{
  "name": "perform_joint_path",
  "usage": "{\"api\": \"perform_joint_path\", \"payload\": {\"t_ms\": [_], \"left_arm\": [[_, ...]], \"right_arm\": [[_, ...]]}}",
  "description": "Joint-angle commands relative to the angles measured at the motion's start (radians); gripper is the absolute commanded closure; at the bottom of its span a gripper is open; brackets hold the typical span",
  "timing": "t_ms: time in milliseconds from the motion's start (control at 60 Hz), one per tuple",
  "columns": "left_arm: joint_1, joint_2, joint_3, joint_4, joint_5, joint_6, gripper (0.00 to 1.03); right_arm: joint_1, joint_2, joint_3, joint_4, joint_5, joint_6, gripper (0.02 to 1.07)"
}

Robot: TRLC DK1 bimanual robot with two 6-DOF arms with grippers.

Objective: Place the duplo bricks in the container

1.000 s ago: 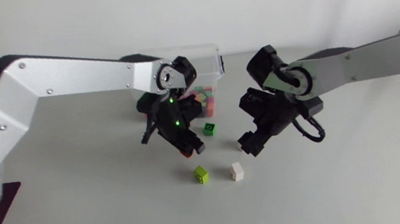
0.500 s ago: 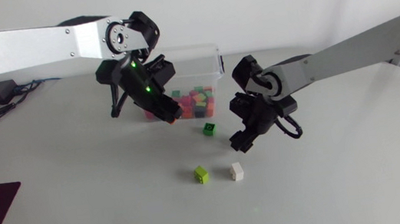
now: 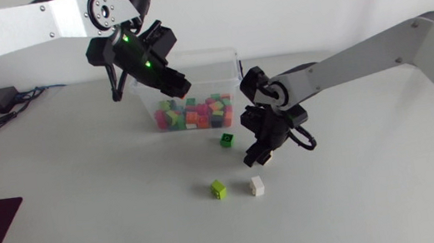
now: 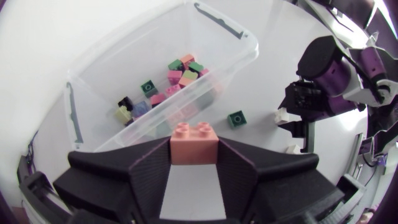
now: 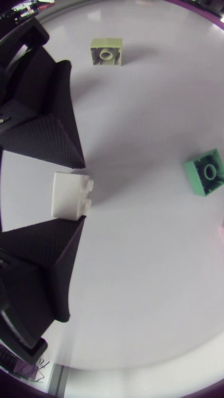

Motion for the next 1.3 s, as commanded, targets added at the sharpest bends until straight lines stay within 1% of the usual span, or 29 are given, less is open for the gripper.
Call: {"api": "perform_joint_path", "payload": {"t_ms": [0, 83, 150, 167, 217, 250, 450, 650, 750, 817, 850, 883, 917, 967, 1083, 1117, 1167, 1200, 1283], "left_arm": [[0.010, 0.016, 0.051, 0.018, 0.009, -0.007, 0.62], [0.022, 0.034, 0.075, 0.029, 0.012, -0.017, 0.61], [0.031, 0.046, 0.089, 0.043, 0.021, -0.023, 0.61], [0.031, 0.048, 0.089, 0.046, 0.023, -0.025, 0.61], [0.042, 0.059, 0.092, 0.067, 0.027, -0.037, 0.60], [0.047, 0.068, 0.100, 0.073, 0.033, -0.043, 0.60], [0.068, 0.117, 0.138, 0.127, 0.046, -0.082, 0.59], [0.076, 0.185, 0.230, 0.139, 0.046, -0.119, 0.57], [0.084, 0.200, 0.250, 0.172, 0.046, -0.148, 0.53], [0.094, 0.200, 0.244, 0.210, 0.046, -0.168, 0.42], [0.099, 0.192, 0.229, 0.234, 0.047, -0.177, 0.37], [0.107, 0.169, 0.193, 0.285, 0.047, -0.191, 0.32], [0.113, 0.135, 0.143, 0.350, 0.047, -0.201, 0.23], [0.116, 0.102, 0.103, 0.383, 0.047, -0.201, 0.16], [0.114, 0.028, 0.019, 0.388, 0.059, -0.165, 0.16], [0.114, -0.018, -0.035, 0.373, 0.081, -0.106, 0.16], [0.117, -0.067, -0.093, 0.369, 0.095, -0.065, 0.16], [0.125, -0.098, -0.133, 0.359, 0.131, -0.027, 0.16], [0.139, -0.174, -0.227, 0.339, 0.164, 0.056, 0.16]], "right_arm": [[0.008, 0.022, 0.025, -0.033, 0.011, 0.011, 0.58], [0.008, 0.014, 0.029, -0.053, 0.011, 0.008, 0.66], [0.008, 0.011, 0.034, -0.073, 0.013, 0.014, 0.69], [0.008, 0.006, 0.035, -0.073, 0.013, 0.017, 0.72], [0.008, -0.006, 0.037, -0.077, 0.011, 0.022, 0.73], [0.008, -0.020, 0.035, -0.074, 0.008, 0.027, 0.76], [0.008, -0.107, 0.062, -0.106, -0.002, 0.030, 0.76], [0.021, -0.176, 0.097, -0.133, -0.024, 0.036, 0.76], [0.029, -0.205, 0.109, -0.129, -0.033, 0.036, 0.76], [0.028, -0.219, 0.121, -0.126, -0.038, 0.036, 0.76], [0.028, -0.227, 0.126, -0.119, -0.045, 0.036, 0.76], [0.026, -0.233, 0.134, -0.114, -0.050, 0.037, 0.76], [0.026, -0.236, 0.144, -0.113, -0.056, 0.037, 0.76], [0.026, -0.247, 0.151, -0.094, -0.065, 0.039, 0.76], [0.024, -0.250, 0.189, -0.071, -0.079, 0.045, 0.76], [0.021, -0.248, 0.218, -0.063, -0.085, 0.045, 0.76], [0.018, -0.244, 0.244, -0.054, -0.090, 0.048, 0.76], [0.015, -0.239, 0.261, -0.048, -0.093, 0.050, 0.76], [0.006, -0.222, 0.305, -0.033, -0.110, 0.056, 0.76]]}}
